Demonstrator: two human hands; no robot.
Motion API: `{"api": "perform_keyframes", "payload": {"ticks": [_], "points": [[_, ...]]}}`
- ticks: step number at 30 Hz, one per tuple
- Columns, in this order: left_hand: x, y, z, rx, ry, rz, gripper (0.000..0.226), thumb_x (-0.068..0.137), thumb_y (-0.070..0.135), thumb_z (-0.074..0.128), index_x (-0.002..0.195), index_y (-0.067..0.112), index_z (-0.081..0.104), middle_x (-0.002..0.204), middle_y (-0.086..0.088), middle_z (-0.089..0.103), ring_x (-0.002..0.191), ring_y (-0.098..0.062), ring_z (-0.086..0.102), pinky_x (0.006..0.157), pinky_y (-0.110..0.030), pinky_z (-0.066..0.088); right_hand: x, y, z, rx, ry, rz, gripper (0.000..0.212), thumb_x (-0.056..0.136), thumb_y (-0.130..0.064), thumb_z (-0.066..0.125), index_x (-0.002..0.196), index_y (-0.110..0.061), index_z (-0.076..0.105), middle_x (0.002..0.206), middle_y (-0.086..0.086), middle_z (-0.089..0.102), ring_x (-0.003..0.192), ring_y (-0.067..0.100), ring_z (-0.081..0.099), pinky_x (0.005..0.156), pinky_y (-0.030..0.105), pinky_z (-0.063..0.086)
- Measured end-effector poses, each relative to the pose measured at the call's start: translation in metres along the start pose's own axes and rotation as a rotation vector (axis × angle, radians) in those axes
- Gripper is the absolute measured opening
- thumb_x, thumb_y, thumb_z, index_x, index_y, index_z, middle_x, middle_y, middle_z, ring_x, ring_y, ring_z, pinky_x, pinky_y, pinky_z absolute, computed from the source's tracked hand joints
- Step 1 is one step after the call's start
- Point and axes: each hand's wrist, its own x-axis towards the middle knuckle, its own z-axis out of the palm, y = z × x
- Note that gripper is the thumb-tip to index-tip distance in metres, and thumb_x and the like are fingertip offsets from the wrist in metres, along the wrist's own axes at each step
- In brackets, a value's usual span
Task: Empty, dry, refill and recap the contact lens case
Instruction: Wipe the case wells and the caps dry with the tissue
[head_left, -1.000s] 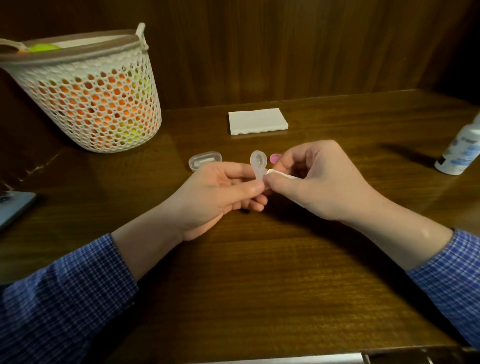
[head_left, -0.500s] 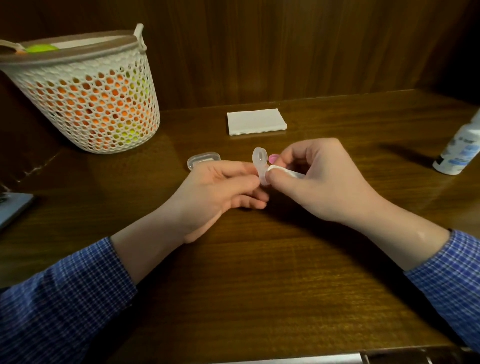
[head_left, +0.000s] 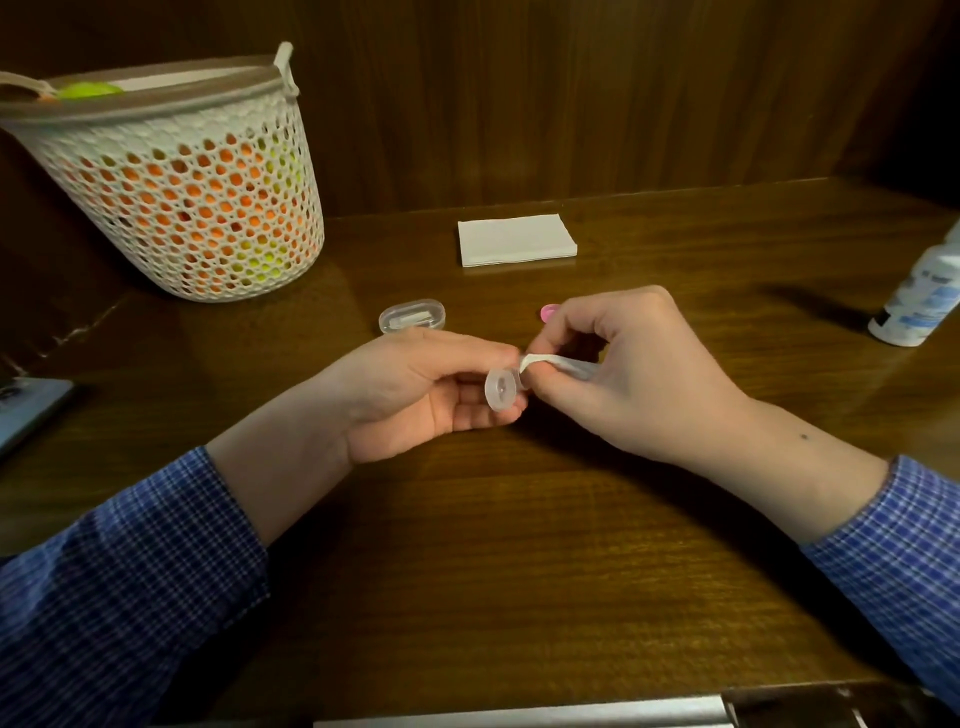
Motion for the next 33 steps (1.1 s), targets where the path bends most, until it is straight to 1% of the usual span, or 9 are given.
{"api": "perform_keyframes", "payload": {"ticks": [3, 7, 11, 13, 16, 21, 27, 30, 33], "points": [[0.001, -0.003, 0.000, 0.042, 0.036, 0.031, 0.043, 0.078, 0.012, 0.073, 0.119, -0.001, 0.073, 0.105, -0.017, 0.076, 0.092, -0.019, 0.074, 0.082, -0.028, 0.062, 0.002, 0.002, 0.000, 0.020, -0.013, 0.133, 0.013, 0.084, -0.032, 0.078, 0.072, -0.031, 0.072, 0.084, -0.017, 0.073, 0.099, 0.008, 0.070, 0.075, 0.020, 0.059], [0.002, -0.012, 0.002, 0.135, 0.157, 0.255, 0.033, 0.069, 0.011, 0.076, 0.102, 0.011, 0.081, 0.108, -0.011, 0.079, 0.103, -0.020, 0.076, 0.079, -0.025, 0.061, 0.009, 0.003, -0.001, 0.153, 0.017, 0.295, 0.019, 0.082, -0.035, 0.081, 0.065, -0.027, 0.076, 0.074, -0.010, 0.075, 0.093, 0.007, 0.072, 0.070, 0.021, 0.062], [0.003, -0.019, 0.003, 0.290, 0.213, 0.479, 0.035, 0.071, 0.012, 0.077, 0.105, 0.016, 0.080, 0.108, -0.007, 0.080, 0.107, -0.020, 0.075, 0.086, -0.027, 0.060, 0.014, 0.005, 0.000, 0.459, -0.052, 0.529, 0.018, 0.076, -0.025, 0.089, 0.067, -0.014, 0.080, 0.084, -0.002, 0.079, 0.110, 0.006, 0.066, 0.092, 0.034, 0.056], [0.003, -0.019, 0.003, 0.272, 0.201, 0.513, 0.034, 0.072, 0.011, 0.077, 0.106, 0.014, 0.079, 0.108, -0.009, 0.079, 0.106, -0.024, 0.075, 0.085, -0.028, 0.061, 0.014, 0.005, -0.002, 0.572, -0.107, 0.603, 0.017, 0.074, -0.023, 0.090, 0.069, -0.010, 0.080, 0.092, 0.002, 0.080, 0.118, 0.009, 0.063, 0.092, 0.033, 0.051], [0.004, -0.017, 0.004, 0.169, 0.190, 0.449, 0.033, 0.071, 0.012, 0.078, 0.104, 0.014, 0.080, 0.105, -0.013, 0.079, 0.101, -0.028, 0.077, 0.080, -0.030, 0.062, 0.014, 0.005, -0.005, 0.634, -0.143, 0.592, 0.015, 0.077, -0.023, 0.087, 0.076, -0.011, 0.078, 0.094, 0.009, 0.080, 0.113, 0.017, 0.068, 0.081, 0.027, 0.053], [0.006, -0.013, 0.006, -0.007, 0.206, 0.345, 0.028, 0.069, 0.010, 0.076, 0.096, 0.013, 0.081, 0.106, -0.015, 0.079, 0.098, -0.026, 0.077, 0.078, -0.031, 0.063, 0.014, 0.008, -0.010, 0.670, -0.158, 0.555, 0.015, 0.083, -0.021, 0.082, 0.069, -0.024, 0.082, 0.098, 0.001, 0.080, 0.110, 0.017, 0.068, 0.083, 0.030, 0.056], [0.004, -0.017, 0.005, 0.170, 0.194, 0.432, 0.033, 0.068, 0.011, 0.079, 0.101, 0.013, 0.079, 0.101, -0.010, 0.080, 0.097, -0.022, 0.077, 0.076, -0.026, 0.061, 0.012, 0.011, -0.004, 0.591, -0.073, 0.516, 0.009, 0.078, -0.024, 0.087, 0.078, -0.017, 0.082, 0.094, 0.001, 0.080, 0.106, 0.009, 0.070, 0.087, 0.028, 0.057], [0.002, -0.020, 0.006, 0.367, 0.237, 0.565, 0.032, 0.072, 0.011, 0.079, 0.103, 0.014, 0.079, 0.100, -0.004, 0.080, 0.100, -0.020, 0.076, 0.082, -0.026, 0.061, 0.014, 0.013, -0.001, 0.604, -0.116, 0.584, 0.008, 0.079, -0.019, 0.086, 0.081, -0.011, 0.083, 0.102, 0.002, 0.079, 0.121, 0.006, 0.059, 0.092, 0.028, 0.046], [0.001, -0.022, 0.007, 0.542, 0.265, 0.704, 0.029, 0.079, 0.002, 0.080, 0.107, 0.008, 0.078, 0.103, -0.002, 0.080, 0.103, -0.018, 0.075, 0.087, -0.028, 0.061, 0.015, 0.014, 0.000, 0.747, -0.194, 0.732, 0.019, 0.080, -0.015, 0.086, 0.094, -0.003, 0.081, 0.117, 0.011, 0.071, 0.105, 0.012, 0.060, 0.064, 0.025, 0.049]]}}
